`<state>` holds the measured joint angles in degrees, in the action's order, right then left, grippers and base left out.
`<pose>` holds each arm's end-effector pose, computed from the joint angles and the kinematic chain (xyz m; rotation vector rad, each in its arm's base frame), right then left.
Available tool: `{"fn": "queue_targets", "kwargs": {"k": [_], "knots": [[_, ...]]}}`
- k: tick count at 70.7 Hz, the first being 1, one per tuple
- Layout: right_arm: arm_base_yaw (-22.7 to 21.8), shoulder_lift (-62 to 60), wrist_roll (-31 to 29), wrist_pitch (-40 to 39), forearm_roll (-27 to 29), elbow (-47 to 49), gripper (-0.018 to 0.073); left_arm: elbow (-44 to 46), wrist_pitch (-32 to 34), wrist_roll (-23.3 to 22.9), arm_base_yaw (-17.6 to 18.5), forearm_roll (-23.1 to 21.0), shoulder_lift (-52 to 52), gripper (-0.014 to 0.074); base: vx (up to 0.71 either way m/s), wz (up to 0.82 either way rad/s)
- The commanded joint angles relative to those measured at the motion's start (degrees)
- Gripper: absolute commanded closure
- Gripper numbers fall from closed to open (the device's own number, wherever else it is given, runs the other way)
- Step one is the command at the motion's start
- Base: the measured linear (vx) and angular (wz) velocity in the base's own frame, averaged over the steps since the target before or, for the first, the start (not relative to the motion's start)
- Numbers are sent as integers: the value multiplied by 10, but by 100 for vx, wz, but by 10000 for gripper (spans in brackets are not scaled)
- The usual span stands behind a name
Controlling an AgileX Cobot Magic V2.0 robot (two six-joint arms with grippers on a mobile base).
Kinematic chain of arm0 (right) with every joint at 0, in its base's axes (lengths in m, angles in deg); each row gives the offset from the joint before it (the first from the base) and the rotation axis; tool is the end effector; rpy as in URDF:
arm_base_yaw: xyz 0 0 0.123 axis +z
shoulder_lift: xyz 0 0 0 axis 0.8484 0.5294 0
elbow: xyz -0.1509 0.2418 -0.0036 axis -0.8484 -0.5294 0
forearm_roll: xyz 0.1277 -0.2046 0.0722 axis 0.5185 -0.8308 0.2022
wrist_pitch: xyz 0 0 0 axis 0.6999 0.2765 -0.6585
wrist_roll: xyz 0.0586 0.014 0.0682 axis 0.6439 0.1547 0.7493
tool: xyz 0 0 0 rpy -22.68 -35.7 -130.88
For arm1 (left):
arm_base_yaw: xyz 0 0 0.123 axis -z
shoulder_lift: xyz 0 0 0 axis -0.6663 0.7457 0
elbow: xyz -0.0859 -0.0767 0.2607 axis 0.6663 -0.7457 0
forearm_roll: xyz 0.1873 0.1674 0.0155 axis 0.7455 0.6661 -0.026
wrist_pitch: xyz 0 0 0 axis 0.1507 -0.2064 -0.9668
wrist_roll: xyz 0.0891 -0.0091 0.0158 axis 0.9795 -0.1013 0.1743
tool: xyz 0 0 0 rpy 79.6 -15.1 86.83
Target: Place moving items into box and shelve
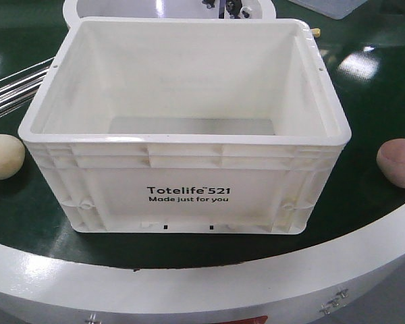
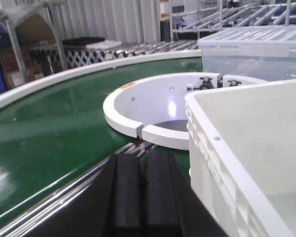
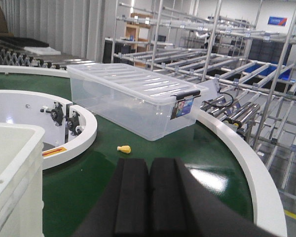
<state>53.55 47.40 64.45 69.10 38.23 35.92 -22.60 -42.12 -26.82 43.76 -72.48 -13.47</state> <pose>0.1457 -0.0114 0.3533 -0.0400 1.5694 -0.1630 0.1684 -0.0063 0.3188 0.0645 1.6377 -0.0013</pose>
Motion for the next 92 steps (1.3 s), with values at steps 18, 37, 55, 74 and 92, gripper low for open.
{"fn": "queue_targets", "kwargs": {"k": [18, 37, 55, 74, 92], "knots": [[-1, 51, -3, -76, -1, 42, 565, 43, 151, -12, 4, -4, 74, 495, 0, 0], [-9, 51, -3, -80, -1, 42, 565, 43, 181, -8, -5, -42, 80, 495, 0, 0], [-31, 49, -7, -80, 16, 42, 565, 43, 176, 93, -34, -115, 80, 495, 0, 0], [-32, 51, -50, -79, 27, 42, 565, 43, 163, 233, -34, -237, 66, 495, 0, 0], [-76, 51, -51, -79, 58, 42, 565, 43, 197, 391, -34, -402, 66, 495, 0, 0]]}}
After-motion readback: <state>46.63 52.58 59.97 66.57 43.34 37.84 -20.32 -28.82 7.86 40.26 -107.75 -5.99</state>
